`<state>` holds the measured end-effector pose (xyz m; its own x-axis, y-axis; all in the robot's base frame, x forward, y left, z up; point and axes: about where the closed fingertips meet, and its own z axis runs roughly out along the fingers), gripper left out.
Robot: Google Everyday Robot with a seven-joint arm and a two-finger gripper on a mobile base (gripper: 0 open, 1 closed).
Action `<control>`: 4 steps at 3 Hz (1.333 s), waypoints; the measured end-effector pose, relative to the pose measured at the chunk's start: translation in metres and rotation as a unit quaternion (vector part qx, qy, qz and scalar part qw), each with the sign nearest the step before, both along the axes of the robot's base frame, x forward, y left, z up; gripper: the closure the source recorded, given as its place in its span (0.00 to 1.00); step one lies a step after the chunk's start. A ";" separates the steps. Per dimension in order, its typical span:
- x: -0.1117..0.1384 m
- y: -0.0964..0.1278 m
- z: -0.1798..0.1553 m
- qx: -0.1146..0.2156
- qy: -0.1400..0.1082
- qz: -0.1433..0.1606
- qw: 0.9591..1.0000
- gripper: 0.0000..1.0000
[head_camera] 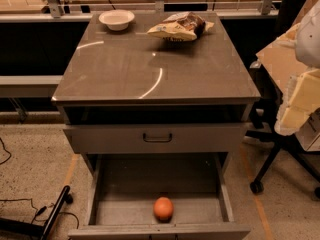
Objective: Pick orange from middle drawer and place on counter
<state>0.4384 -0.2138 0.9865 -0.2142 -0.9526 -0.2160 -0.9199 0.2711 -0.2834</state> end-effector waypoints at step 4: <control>-0.034 -0.048 -0.185 0.142 0.005 -0.037 0.989 0.00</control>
Offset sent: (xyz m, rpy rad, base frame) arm -0.0092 -0.0498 -0.1142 0.1823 0.0217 -0.0841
